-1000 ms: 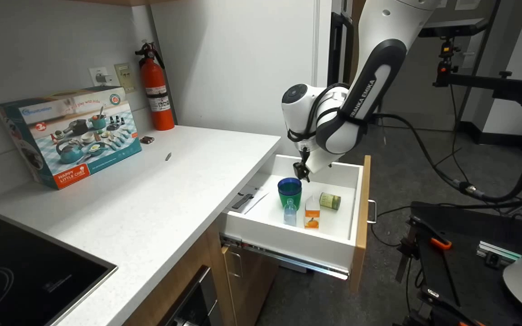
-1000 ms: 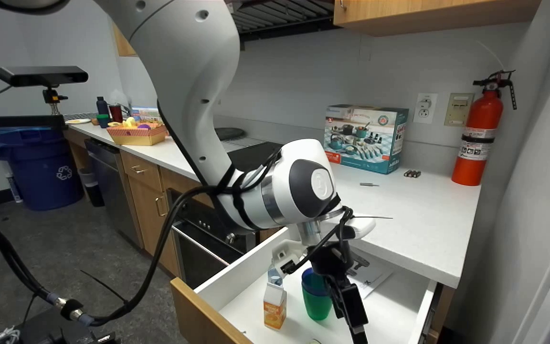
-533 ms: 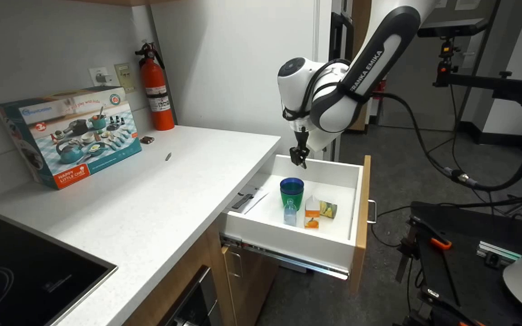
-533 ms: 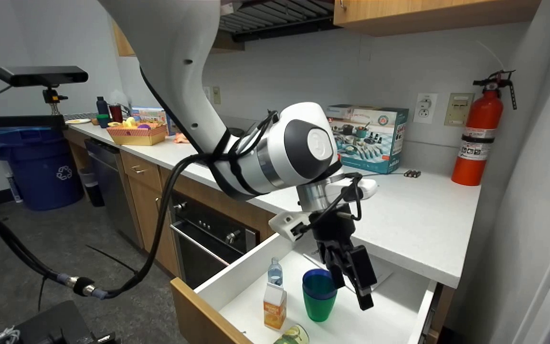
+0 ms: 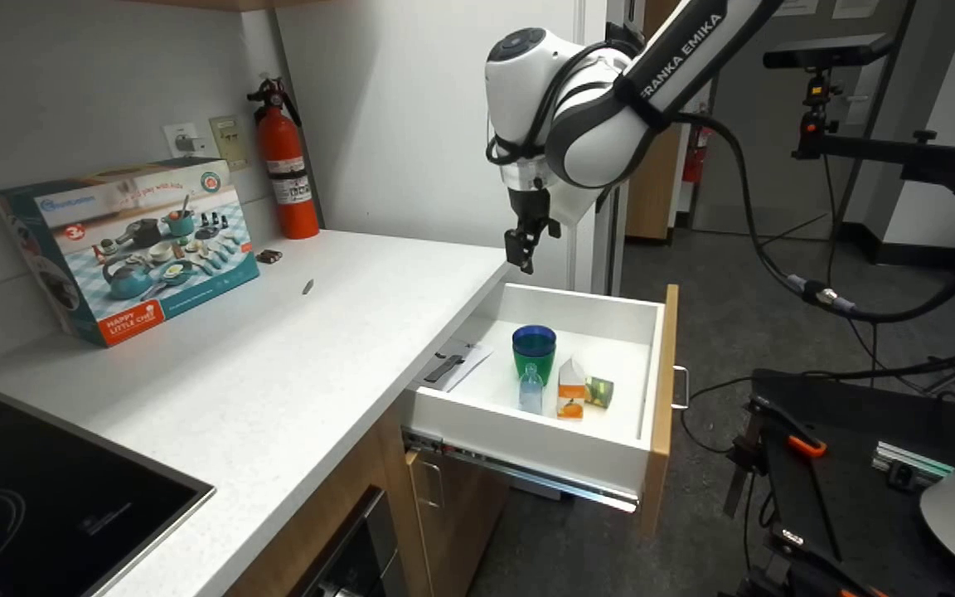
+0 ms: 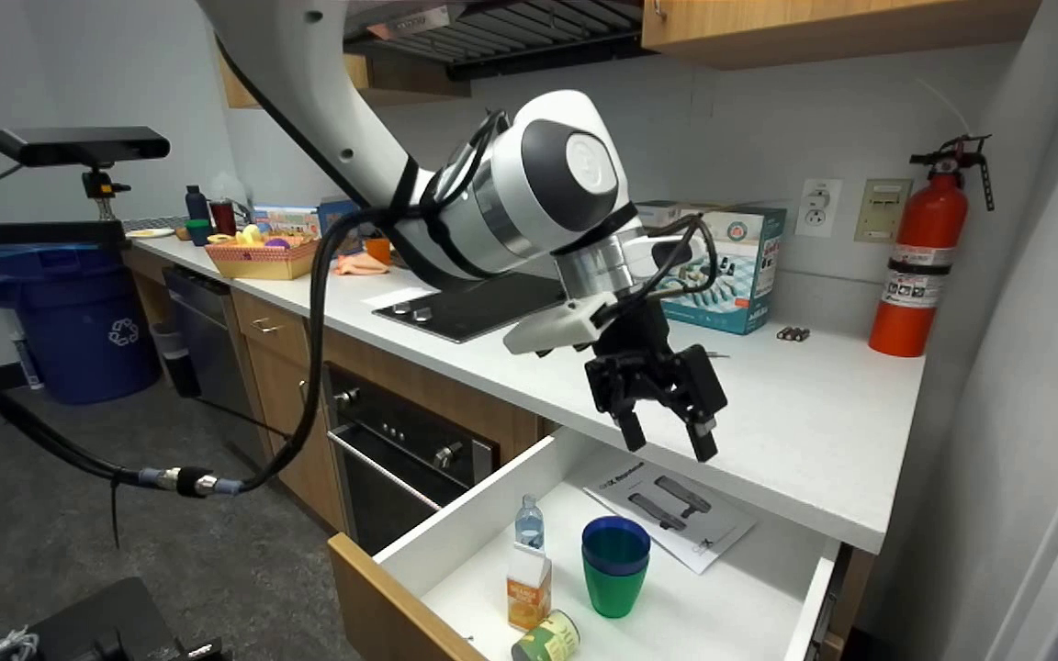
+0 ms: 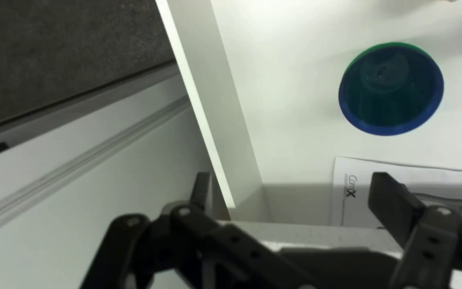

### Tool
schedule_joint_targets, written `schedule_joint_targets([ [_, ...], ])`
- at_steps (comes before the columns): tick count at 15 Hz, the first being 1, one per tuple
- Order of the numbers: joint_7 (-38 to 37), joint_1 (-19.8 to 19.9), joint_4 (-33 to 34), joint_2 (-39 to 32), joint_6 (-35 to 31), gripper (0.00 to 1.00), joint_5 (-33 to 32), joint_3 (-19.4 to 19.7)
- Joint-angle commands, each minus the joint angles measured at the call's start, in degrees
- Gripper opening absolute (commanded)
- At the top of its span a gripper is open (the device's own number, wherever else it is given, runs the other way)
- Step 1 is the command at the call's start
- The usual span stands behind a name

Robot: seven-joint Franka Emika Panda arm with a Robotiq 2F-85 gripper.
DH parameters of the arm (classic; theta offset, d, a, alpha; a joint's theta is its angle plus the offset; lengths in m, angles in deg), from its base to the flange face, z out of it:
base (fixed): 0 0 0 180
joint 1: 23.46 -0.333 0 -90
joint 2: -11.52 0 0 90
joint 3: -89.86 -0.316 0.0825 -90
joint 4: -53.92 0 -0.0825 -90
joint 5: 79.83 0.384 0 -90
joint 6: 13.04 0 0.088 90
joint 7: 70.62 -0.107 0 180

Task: Put the object on the counter in the drawer

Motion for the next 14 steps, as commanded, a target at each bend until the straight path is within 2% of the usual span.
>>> schedule_joint_targets([
  [1,8.47,0.61,3.05,2.41,3.62,1.00,0.89,-3.00],
  [5,19.25,1.04,4.95,3.89,5.08,1.00,2.39,-5.86],
  [9,28.33,1.15,6.73,5.54,10.15,1.00,4.11,-7.20],
  [10,23.51,0.94,5.61,4.19,6.86,1.00,2.17,-6.84],
  [14,26.17,1.04,6.29,5.10,8.99,1.00,2.81,-7.18],
])
